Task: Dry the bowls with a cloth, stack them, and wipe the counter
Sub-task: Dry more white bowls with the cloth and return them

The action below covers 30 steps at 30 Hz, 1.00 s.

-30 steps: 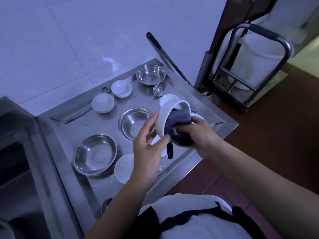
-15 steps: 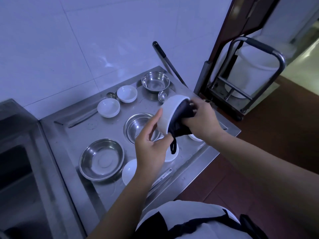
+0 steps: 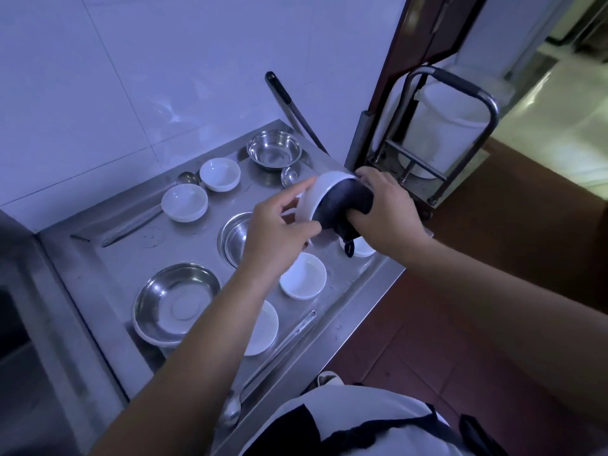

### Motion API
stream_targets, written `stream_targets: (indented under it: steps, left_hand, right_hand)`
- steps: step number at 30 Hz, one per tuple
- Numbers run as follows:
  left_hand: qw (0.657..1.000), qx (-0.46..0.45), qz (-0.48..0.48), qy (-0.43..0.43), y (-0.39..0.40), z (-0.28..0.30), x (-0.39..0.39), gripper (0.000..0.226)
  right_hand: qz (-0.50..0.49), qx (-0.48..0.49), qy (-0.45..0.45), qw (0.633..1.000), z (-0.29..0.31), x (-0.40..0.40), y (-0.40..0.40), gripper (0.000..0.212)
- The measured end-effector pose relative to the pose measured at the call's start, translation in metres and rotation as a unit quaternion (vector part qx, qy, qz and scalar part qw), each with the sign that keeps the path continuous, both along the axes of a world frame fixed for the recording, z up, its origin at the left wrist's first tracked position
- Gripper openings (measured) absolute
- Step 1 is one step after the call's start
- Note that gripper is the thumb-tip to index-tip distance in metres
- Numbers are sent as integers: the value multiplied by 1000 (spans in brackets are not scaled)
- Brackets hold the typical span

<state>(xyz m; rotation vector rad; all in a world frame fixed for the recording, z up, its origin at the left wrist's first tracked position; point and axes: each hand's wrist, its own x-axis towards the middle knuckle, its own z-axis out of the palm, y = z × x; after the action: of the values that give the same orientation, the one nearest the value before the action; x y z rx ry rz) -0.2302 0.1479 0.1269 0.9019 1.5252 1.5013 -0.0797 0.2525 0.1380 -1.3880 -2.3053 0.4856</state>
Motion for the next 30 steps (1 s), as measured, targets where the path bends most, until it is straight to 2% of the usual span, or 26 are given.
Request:
stream_targets:
  steps: [2,4,6,7,9,11,13,15,17,19,23,26,30]
  left_hand:
    - [998,3,29,-60,-4,-4,8,70]
    - [995,3,47,-93,-10,-10,18,71]
    - [993,-3,56,-107,-16,-15,24,70]
    - [992,-8,58,-116,-18,-17,26,70]
    - [989,-18,57,-132,-21,-20,27,70]
    - [989,-32,41,-141,-25,-21,24,68]
    - [990,-45,5,-136,-30,-21,18,67]
    - [990,-57,-33,-128,-33,-17,7,67]
    - [989,-77,-68,-108,-33,-13,-8,67]
    - [987,-102,-98,-77,-33,-7,-23,69]
    - [984,-131,-116,-15,-39,5,-40,63]
    - [991,-122,-57,-21,-48,6,-40,61]
    - [994,-47,69,-76,-62,-11,-39,84]
  right_hand:
    - [-76,-64,113,989,-5,-1,-8,49]
    - [-130,-145,237,952,-9,-4,-15,47]
    - [-164,-152,283,933,-12,-5,-20,45]
    - [-169,-129,273,938,-12,-5,-22,43]
    - [-150,-49,198,967,-10,-2,-23,37]
    - [-67,73,105,989,-7,2,-22,32]
    - [74,206,36,975,-2,4,-18,29]
    - [205,235,-13,950,7,3,-12,31]
    - [280,163,-45,945,17,-1,-7,35]
    - [304,99,-53,946,22,-7,-6,38]
    - [234,-47,-17,971,16,-19,-9,37]
    - [204,-82,41,975,4,-31,-11,37]
    - [139,-129,145,971,-17,-44,-11,39]
